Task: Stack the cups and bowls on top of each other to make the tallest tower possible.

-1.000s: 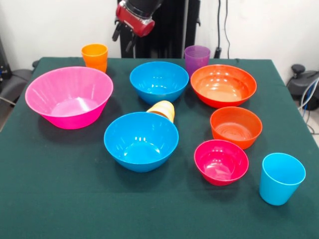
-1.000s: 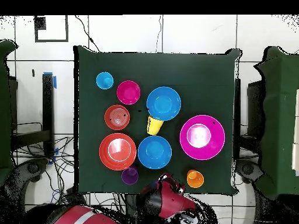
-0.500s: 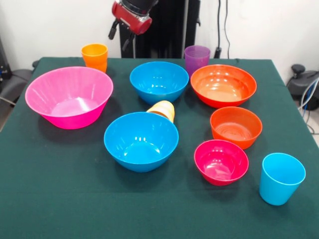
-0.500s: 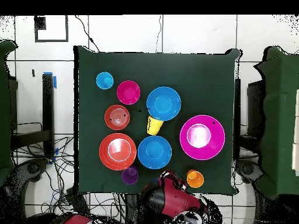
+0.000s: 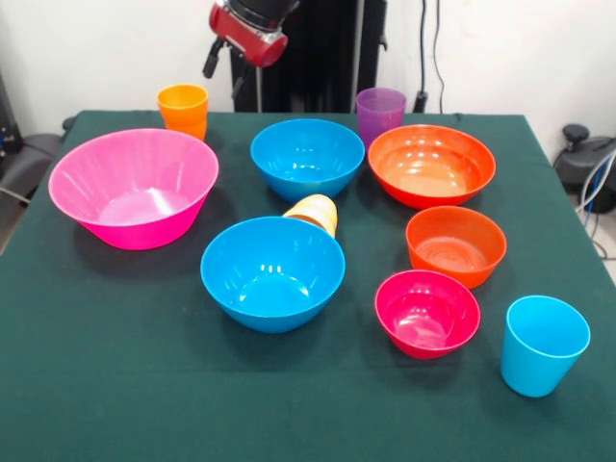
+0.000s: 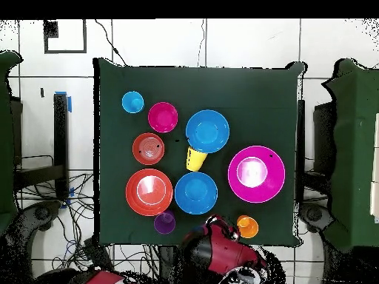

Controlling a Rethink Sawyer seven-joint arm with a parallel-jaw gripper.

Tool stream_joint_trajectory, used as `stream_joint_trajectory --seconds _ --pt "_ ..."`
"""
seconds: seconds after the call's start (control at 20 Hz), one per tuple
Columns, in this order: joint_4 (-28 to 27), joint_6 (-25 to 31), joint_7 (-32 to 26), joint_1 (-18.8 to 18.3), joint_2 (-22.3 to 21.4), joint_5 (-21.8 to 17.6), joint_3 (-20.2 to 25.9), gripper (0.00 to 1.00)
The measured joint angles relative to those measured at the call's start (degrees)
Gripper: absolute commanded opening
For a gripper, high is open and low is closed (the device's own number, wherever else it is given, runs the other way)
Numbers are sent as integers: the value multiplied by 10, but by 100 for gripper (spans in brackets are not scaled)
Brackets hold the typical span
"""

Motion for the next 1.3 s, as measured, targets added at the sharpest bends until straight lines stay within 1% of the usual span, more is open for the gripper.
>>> stream_joint_trajectory --seconds 0.75,1.3 --pt "0 0 0 0 0 0 0 100" --pt "0 0 0 13 0 0 0 100"
